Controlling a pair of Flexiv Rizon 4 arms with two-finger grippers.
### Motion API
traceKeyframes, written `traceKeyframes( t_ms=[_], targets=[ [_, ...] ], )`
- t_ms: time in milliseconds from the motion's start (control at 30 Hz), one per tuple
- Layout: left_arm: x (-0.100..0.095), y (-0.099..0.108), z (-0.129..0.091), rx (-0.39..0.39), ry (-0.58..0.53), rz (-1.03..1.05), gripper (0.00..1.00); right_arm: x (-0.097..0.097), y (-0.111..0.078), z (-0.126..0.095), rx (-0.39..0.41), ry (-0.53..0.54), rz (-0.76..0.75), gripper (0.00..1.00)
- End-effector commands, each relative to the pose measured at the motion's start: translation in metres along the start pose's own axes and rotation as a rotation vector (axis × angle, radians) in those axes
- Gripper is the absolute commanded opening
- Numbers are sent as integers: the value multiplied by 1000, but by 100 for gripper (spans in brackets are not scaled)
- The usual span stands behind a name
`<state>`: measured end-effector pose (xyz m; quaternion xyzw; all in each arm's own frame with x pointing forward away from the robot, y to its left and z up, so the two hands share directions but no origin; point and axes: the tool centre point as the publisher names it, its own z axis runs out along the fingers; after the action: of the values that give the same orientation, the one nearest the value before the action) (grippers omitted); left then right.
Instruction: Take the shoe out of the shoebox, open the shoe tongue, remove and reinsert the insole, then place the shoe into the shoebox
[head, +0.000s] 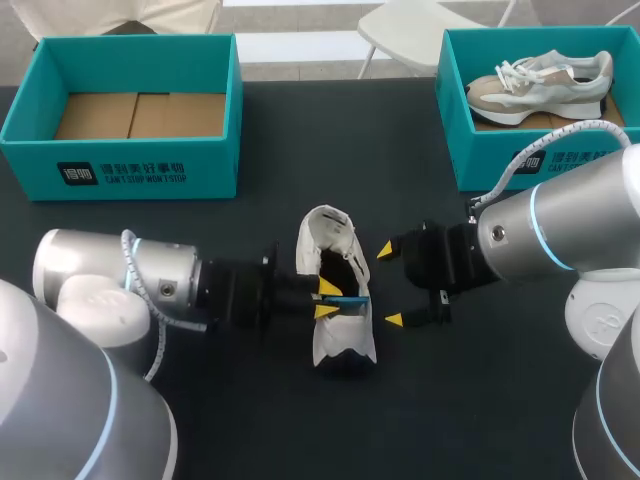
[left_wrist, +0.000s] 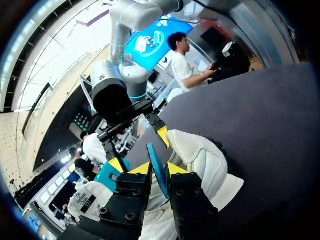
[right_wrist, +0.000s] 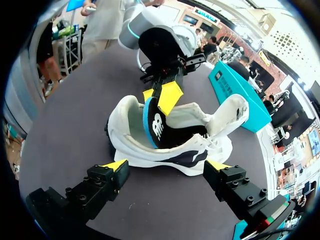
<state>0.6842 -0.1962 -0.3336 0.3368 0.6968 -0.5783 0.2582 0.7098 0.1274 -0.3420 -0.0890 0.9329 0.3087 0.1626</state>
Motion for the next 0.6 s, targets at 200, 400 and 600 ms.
traceKeyframes(
  t_ms=[200,400,600],
  targets=[
    [-8,-21,-17,10,-45,31,36,1,1,0,1,-2,0,100],
    [-13,-25,-22,7,-46,37,37,1,1,0,1,-2,0,100],
    [-9,-23,-15,8,-28,28,36,1,1,0,1,-2,0,100]
  ],
)
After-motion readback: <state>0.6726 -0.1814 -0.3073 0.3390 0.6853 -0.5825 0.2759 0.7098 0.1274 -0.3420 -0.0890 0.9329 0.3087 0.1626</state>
